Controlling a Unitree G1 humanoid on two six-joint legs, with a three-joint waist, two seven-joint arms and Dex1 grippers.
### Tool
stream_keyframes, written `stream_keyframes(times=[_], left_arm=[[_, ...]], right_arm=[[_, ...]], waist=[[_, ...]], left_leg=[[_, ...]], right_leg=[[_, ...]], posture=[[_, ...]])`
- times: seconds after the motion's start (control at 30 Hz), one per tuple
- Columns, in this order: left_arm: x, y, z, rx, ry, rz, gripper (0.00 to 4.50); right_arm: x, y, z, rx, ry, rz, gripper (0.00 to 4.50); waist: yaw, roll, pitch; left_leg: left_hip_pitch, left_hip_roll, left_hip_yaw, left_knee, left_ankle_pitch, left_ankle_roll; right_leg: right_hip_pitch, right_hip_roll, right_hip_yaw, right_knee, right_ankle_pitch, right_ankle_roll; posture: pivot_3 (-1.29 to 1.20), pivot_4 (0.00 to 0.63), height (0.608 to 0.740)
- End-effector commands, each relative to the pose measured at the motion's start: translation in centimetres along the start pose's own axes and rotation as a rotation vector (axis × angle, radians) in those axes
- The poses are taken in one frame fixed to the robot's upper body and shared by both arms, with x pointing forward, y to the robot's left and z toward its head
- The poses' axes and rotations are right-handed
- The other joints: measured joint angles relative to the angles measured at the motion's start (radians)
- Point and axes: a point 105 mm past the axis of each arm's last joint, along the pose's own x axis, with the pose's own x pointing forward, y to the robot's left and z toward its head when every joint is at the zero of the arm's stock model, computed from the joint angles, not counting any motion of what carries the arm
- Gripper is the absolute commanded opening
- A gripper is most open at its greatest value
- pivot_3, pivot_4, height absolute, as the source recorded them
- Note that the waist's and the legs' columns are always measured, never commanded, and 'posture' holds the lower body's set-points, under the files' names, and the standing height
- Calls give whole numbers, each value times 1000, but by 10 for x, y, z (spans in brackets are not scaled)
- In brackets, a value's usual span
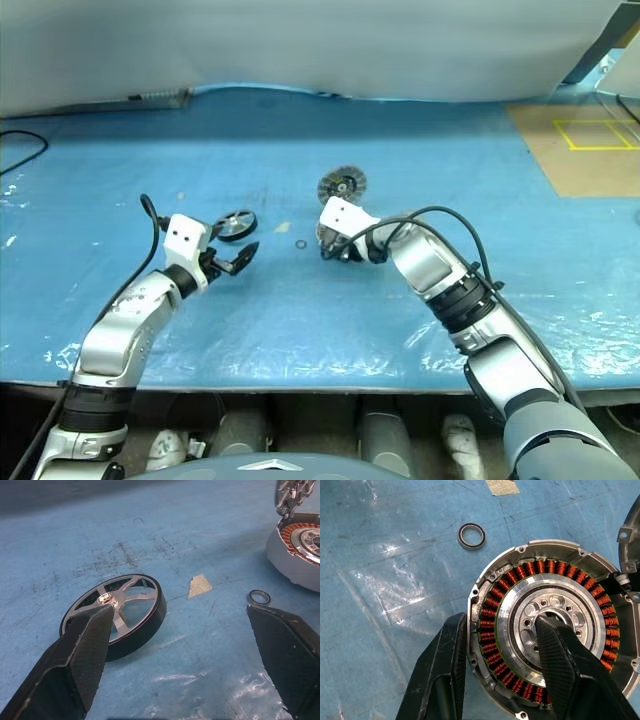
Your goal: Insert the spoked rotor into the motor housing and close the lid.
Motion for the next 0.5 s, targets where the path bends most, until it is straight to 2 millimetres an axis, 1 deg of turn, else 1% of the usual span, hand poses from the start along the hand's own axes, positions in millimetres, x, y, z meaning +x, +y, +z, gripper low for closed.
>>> stream_keyframes(times=[0.03,0.13,0.2,0.5], left_arm=[[-4,-1,11,17,-47,5,4500],[-5,-2,9,15,-44,6,4500],[-5,-2,7,14,-41,6,4500],[-2,-2,4,14,-34,-7,4500]], right_arm=[[3,18,-11,125,51,37,1716],[0,29,-9,216,60,43,1716],[-3,33,-10,277,70,36,1716],[-18,49,-22,532,141,6,1716]], waist=[[0,0,0],[1,0,0],[1,0,0],[5,0,0]], left_leg=[[0,0,0,0,0,0],[0,0,0,-1,0,0],[1,0,0,-2,0,0],[3,0,0,-2,0,-1]], right_leg=[[0,0,0,0,0,0],[0,0,0,-1,0,0],[0,0,0,-1,0,-1],[1,0,0,-1,-1,0]], posture=[[0,150,740],[0,150,740],[0,150,740],[0,150,740]])
